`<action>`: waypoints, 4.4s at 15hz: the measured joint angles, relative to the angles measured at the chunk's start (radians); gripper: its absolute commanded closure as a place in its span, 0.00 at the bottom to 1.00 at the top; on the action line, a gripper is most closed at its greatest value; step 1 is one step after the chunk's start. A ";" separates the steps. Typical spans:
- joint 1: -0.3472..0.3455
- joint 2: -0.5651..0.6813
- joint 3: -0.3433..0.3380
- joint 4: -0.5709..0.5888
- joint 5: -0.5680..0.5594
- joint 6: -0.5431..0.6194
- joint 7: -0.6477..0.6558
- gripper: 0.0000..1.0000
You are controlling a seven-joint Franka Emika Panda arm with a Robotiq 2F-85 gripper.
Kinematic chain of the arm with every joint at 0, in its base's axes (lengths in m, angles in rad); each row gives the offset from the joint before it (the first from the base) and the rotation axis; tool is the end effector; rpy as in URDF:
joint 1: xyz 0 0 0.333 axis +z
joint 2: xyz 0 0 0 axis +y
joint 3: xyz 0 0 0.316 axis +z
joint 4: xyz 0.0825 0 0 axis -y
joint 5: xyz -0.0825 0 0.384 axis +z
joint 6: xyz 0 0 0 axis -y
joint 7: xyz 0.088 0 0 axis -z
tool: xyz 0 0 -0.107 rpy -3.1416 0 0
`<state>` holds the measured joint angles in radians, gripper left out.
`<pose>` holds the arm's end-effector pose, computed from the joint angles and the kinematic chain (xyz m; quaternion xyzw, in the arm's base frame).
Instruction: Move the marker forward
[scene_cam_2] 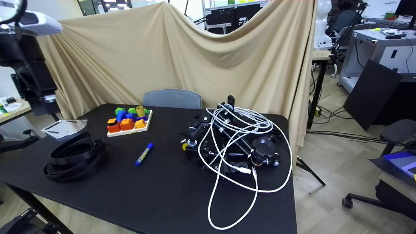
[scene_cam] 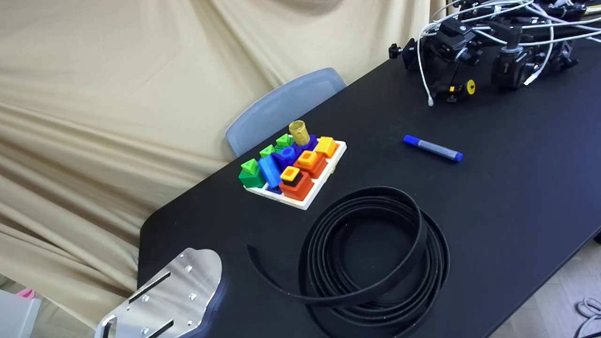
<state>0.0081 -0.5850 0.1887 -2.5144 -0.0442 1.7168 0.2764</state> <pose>0.3411 0.0662 0.4583 0.9897 -0.0548 -0.0916 0.0953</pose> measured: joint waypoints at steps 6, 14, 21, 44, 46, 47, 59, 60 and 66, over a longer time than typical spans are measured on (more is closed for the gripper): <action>-0.035 0.216 -0.100 0.026 -0.079 0.273 -0.173 0.00; -0.014 0.373 -0.120 0.100 -0.096 0.351 -0.354 0.00; 0.000 0.424 -0.120 0.089 -0.091 0.566 -0.357 0.00; 0.029 1.141 -0.099 0.411 0.100 0.922 -0.510 0.25; 0.044 1.157 -0.107 0.420 0.082 0.923 -0.478 0.32; 0.049 1.162 -0.110 0.423 0.074 0.923 -0.465 0.40; 0.069 1.163 -0.136 0.435 0.041 0.909 -0.391 0.94; 0.069 1.160 -0.139 0.435 0.041 0.897 -0.385 0.94; 0.079 1.087 -0.144 0.432 0.041 0.767 -0.350 0.94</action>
<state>0.0874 0.5020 0.0450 -2.0828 -0.0034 2.4833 -0.0732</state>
